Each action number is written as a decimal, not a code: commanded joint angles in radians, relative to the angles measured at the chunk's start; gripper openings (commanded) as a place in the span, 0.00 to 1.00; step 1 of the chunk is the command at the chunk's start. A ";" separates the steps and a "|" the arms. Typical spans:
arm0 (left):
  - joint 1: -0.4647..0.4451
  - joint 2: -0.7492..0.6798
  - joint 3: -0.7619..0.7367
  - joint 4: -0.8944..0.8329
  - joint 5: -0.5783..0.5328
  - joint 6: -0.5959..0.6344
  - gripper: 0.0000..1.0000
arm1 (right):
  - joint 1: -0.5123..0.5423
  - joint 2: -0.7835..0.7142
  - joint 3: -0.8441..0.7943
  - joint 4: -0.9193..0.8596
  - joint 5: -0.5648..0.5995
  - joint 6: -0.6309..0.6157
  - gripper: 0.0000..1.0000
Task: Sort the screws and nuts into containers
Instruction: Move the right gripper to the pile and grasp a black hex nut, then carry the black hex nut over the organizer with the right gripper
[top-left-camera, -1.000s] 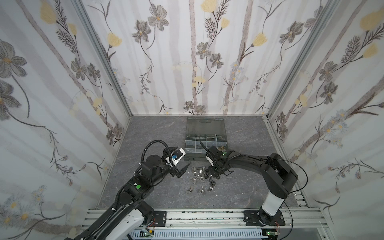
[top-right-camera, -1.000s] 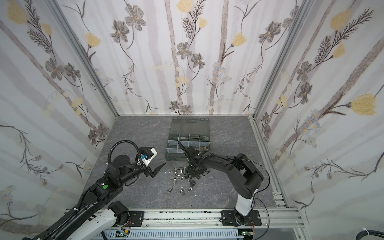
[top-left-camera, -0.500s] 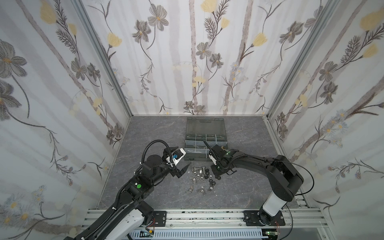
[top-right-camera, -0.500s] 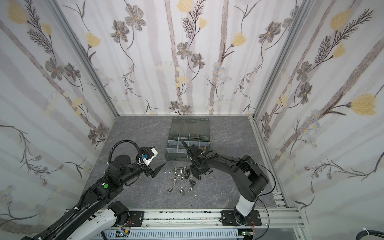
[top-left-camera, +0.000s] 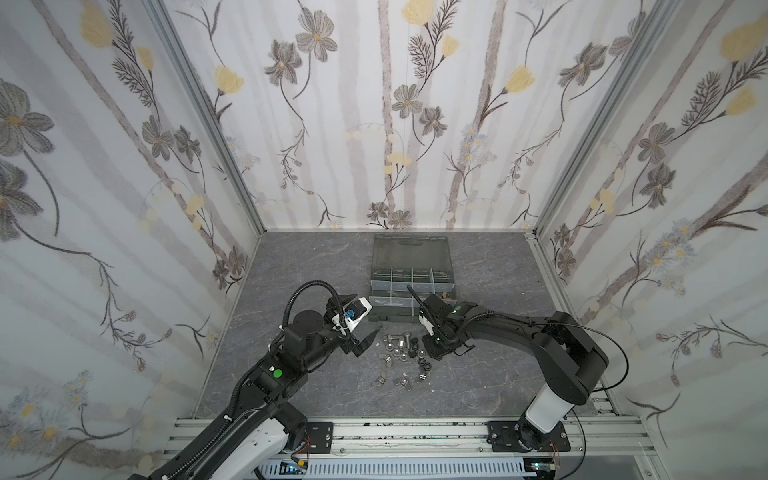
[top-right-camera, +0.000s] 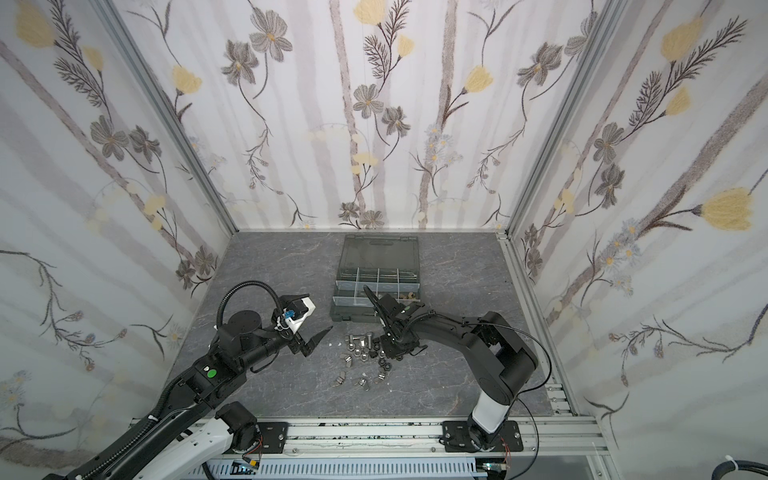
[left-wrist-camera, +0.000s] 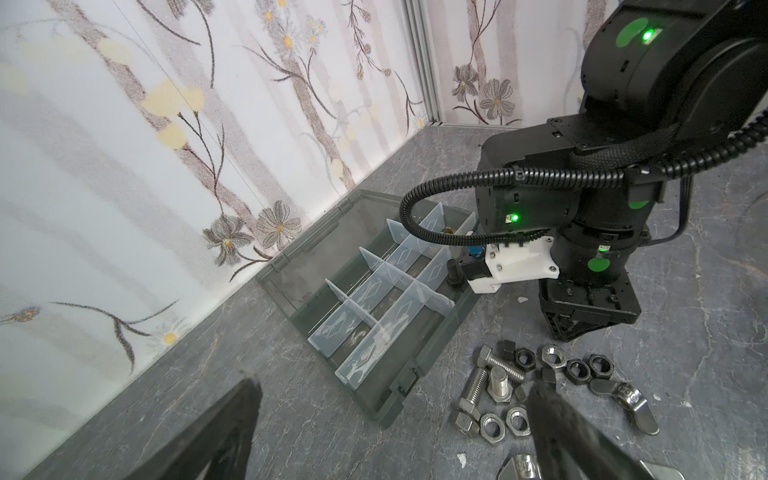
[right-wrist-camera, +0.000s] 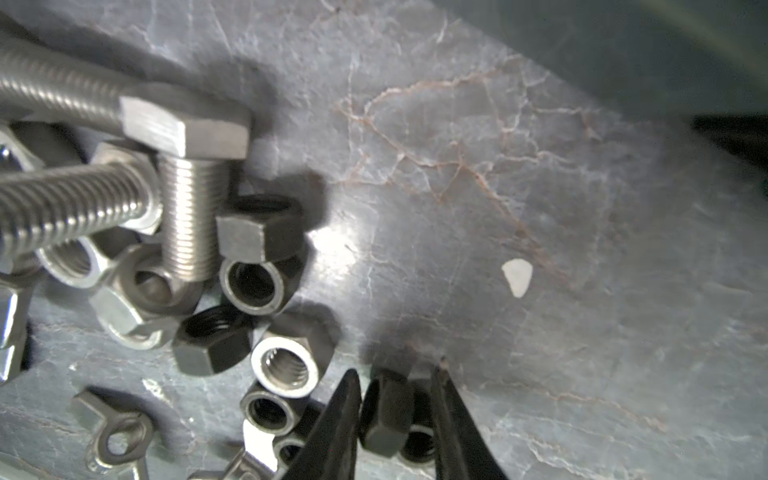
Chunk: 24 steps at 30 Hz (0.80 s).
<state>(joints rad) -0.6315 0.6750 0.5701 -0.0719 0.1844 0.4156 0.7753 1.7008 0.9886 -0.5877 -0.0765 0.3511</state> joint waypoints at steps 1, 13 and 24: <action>0.000 -0.005 -0.003 0.029 -0.003 0.003 1.00 | 0.008 -0.004 -0.002 -0.014 -0.008 0.026 0.26; 0.000 -0.013 -0.006 0.027 -0.011 0.005 1.00 | 0.001 -0.026 0.035 -0.025 0.020 0.026 0.13; 0.000 -0.014 -0.001 0.025 -0.014 0.009 1.00 | -0.117 0.042 0.317 -0.074 0.053 -0.081 0.13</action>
<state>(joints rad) -0.6315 0.6640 0.5644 -0.0715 0.1764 0.4160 0.6914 1.7172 1.2297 -0.6399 -0.0525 0.3267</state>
